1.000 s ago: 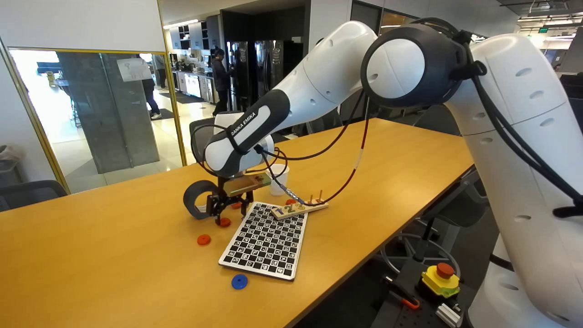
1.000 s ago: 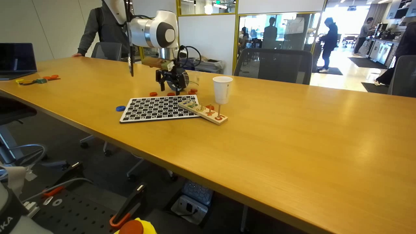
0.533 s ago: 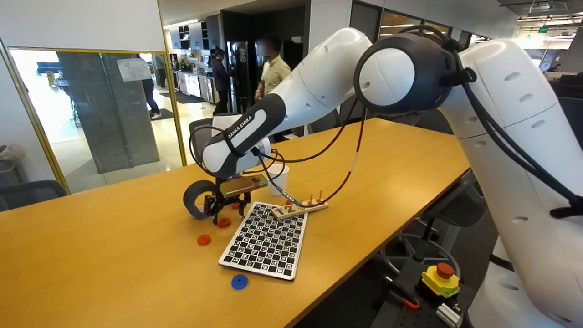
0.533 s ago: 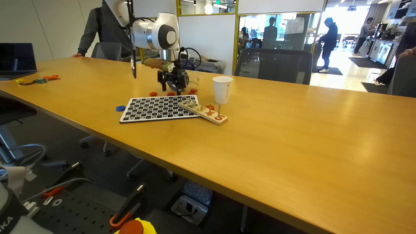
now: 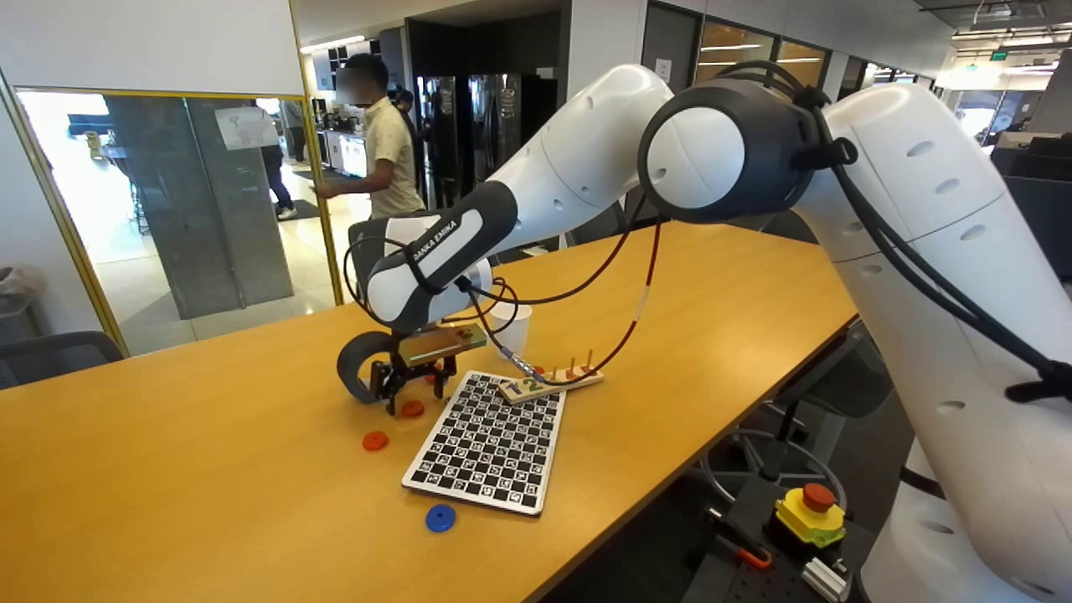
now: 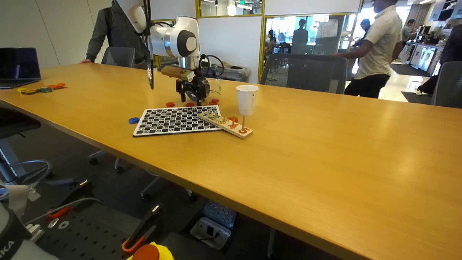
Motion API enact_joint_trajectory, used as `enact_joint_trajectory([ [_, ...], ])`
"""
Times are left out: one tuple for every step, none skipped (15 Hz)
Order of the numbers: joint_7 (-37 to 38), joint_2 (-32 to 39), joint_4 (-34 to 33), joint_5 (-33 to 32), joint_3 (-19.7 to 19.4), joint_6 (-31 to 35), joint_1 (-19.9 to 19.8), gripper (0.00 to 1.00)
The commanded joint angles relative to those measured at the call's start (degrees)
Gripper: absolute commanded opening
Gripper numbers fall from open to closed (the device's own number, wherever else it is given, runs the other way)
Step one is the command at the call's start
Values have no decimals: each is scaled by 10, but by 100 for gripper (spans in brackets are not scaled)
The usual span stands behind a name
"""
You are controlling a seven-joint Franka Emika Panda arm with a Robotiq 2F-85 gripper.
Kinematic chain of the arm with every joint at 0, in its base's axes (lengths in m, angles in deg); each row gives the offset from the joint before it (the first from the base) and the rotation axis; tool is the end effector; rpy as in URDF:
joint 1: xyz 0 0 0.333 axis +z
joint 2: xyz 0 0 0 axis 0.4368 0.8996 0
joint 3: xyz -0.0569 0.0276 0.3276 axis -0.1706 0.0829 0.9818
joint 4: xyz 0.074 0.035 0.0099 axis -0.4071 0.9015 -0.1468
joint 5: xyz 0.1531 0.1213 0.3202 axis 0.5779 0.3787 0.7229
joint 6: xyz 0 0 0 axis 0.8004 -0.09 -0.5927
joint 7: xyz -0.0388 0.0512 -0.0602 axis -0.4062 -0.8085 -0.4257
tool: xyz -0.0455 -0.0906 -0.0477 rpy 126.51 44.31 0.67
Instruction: Pick up the tokens from the table and put them in the plastic cup.
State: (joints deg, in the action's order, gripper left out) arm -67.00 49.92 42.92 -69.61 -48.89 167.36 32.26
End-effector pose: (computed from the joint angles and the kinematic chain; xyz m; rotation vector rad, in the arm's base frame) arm 0.6895 0.0963 0.2511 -3.0826 0.1841 -0.0813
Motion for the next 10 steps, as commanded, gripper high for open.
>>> enact_joint_trajectory([
  [13, 9, -23, -4, -12, -15, 11, 100],
  [13, 10, -24, -5, -13, -17, 12, 100],
  [15, 10, -23, -7, -15, -15, 13, 75],
  [15, 10, -22, -8, -16, -16, 14, 74],
  [16, 9, -22, -9, -17, -16, 15, 68],
  [16, 9, -23, -9, -18, -20, 16, 58],
  [18, 10, -26, -11, -19, -24, 16, 51],
  [18, 10, -29, -12, -20, -31, 16, 42],
  [20, 11, -33, -14, -22, -39, 17, 36],
  [23, 11, -37, -17, -25, -49, 19, 27],
])
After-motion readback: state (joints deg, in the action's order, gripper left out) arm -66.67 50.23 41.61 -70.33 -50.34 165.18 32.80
